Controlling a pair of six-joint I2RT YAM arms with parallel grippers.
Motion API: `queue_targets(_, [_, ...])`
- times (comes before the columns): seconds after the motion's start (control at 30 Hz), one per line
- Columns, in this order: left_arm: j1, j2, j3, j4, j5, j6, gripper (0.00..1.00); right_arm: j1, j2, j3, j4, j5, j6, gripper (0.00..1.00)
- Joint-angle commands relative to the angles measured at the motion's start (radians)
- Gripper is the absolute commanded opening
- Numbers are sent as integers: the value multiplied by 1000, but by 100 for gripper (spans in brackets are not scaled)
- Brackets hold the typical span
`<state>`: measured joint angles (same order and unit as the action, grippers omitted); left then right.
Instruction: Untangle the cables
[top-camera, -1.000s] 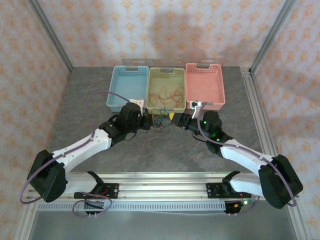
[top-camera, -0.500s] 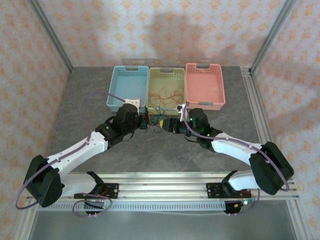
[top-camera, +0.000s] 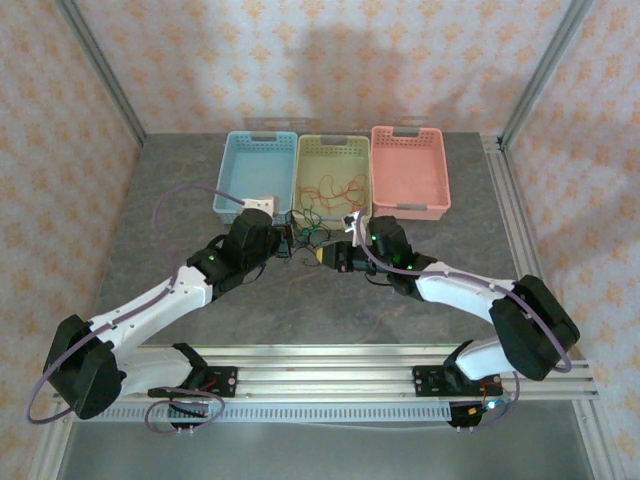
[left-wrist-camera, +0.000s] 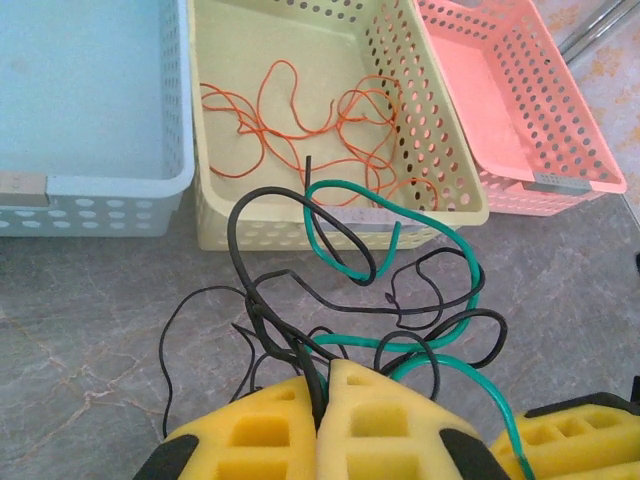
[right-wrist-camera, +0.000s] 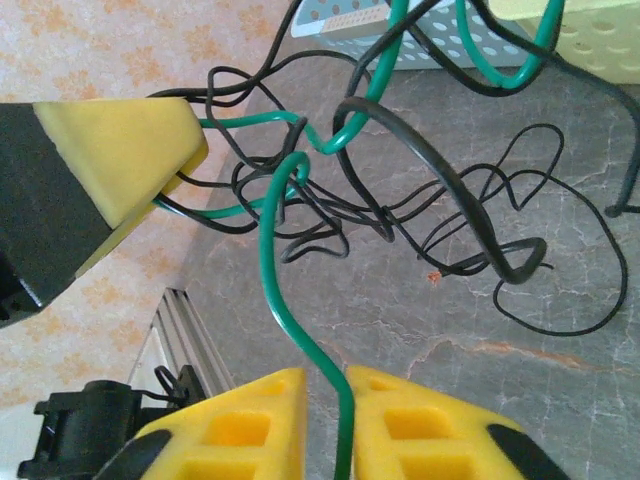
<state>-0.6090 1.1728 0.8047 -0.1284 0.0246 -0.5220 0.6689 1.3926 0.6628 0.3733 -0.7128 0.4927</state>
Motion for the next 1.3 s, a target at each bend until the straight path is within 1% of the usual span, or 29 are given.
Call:
queue_targets(0.0, [-8,-29,-7,-32,-57,10,0,6,9,39,-15,-22,-17,6])
queue_targets(0.03, [-7,-30,-5,-37,-65,11,0,6,9,41,-22,-26,-22,1])
queue_targets(0.07, [-8,-32,-3,-42,-75,9,0,6,7,44,-30,-29,-27,0])
queue_targets(0.2, [3,-29,-1,-55,-84,5,0,6,-1,55,-69,-35,-52,0])
queue_targets(0.3, [13,-21,2,-65,-91,-2,0,6,-26,48,-61,-51,-67,0])
queue_targets(0.37, [24,-6,7,-81,-104,-6,0,6,-62,30,-41,-36,-75,0])
queue_targets(0.4, [32,5,13,-91,-106,-6,0,6,-93,14,-33,-3,-83,0])
queue_targets(0.43, [42,17,16,-100,-107,-35,0,6,-128,-4,-32,46,-93,0])
queue_targets(0.53, [67,49,22,-114,-98,-57,0,6,-242,-57,-57,251,-133,0])
queue_targets(0.63, [88,65,20,-110,-71,-68,0,6,-317,-84,-94,396,-169,0])
queue_targets(0.93, [97,44,10,-104,-68,-73,0,5,-400,-105,-162,625,-192,0])
queue_targets(1.0, [100,42,4,-94,-54,-73,0,4,-404,-111,-154,623,-192,0])
queue_targets(1.03, [99,42,3,-86,-45,-73,0,5,-400,-110,-149,603,-192,0])
queue_targets(1.2, [100,36,-6,-51,9,-66,0,5,-344,-101,-89,433,-184,0])
queue_targets(1.23, [100,36,-6,-48,17,-64,2,5,-331,-100,-73,404,-179,0])
queue_targets(1.27, [100,36,-7,-44,24,-64,10,5,-325,-100,-62,386,-175,0])
